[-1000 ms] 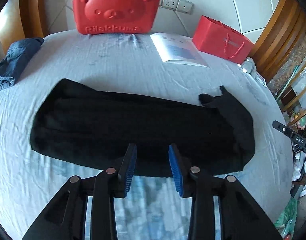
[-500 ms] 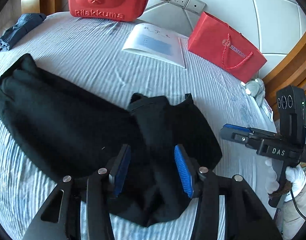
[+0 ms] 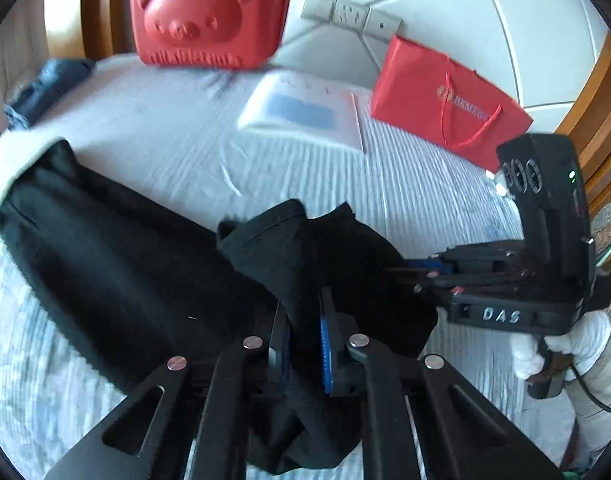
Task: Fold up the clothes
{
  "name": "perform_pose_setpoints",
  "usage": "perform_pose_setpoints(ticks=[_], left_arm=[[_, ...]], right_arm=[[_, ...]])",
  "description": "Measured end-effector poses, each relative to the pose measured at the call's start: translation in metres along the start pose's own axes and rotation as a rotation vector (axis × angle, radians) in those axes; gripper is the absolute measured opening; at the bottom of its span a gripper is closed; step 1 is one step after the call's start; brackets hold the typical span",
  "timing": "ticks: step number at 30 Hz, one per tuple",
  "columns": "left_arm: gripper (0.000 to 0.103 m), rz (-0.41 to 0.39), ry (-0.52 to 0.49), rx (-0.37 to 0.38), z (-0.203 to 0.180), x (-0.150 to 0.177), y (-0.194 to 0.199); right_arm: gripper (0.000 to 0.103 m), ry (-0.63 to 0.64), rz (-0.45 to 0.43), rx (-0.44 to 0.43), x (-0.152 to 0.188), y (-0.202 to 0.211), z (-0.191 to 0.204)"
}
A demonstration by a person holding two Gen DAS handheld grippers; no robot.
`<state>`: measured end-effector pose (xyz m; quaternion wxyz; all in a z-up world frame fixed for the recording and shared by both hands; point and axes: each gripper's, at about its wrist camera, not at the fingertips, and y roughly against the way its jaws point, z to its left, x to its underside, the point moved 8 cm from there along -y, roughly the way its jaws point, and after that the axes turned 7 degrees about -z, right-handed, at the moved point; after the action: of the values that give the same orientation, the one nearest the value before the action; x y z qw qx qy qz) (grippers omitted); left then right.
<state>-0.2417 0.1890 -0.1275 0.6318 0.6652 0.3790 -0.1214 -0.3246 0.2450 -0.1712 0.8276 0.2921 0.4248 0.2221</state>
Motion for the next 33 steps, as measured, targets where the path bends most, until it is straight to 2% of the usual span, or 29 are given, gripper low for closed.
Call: perform_pose_setpoints(ticks=[4, 9, 13, 17, 20, 24, 27, 30, 33], left_arm=[[0.01, -0.091, 0.004, -0.045, 0.032, -0.022, 0.037], [0.01, -0.181, 0.047, -0.145, 0.11, -0.053, 0.067], [0.01, -0.233, 0.07, -0.208, 0.188, -0.074, 0.068], [0.01, -0.222, 0.087, -0.218, 0.271, -0.083, 0.041], [0.012, -0.11, 0.131, -0.157, 0.318, -0.063, 0.008], [0.016, 0.007, 0.156, -0.053, 0.349, -0.034, -0.029], [0.035, 0.017, 0.119, 0.013, 0.349, -0.037, -0.026], [0.038, 0.023, 0.067, 0.073, 0.345, -0.048, -0.009], [0.045, -0.03, 0.004, 0.079, 0.342, -0.065, 0.023]], right_arm=[[0.01, 0.131, -0.067, -0.018, -0.045, 0.01, 0.047], [0.01, 0.242, -0.147, -0.028, -0.112, -0.014, 0.109], [0.01, 0.293, -0.181, -0.02, -0.158, -0.056, 0.148], [0.01, 0.264, -0.182, 0.001, -0.19, -0.11, 0.169], [0.01, 0.198, -0.136, 0.011, -0.19, -0.136, 0.167], [0.011, 0.114, -0.007, 0.119, -0.17, -0.175, 0.14], [0.011, 0.023, 0.006, 0.177, -0.156, -0.177, 0.124], [0.013, -0.077, -0.035, 0.237, -0.131, -0.154, 0.118], [0.018, -0.181, -0.054, 0.309, -0.094, -0.126, 0.111]])
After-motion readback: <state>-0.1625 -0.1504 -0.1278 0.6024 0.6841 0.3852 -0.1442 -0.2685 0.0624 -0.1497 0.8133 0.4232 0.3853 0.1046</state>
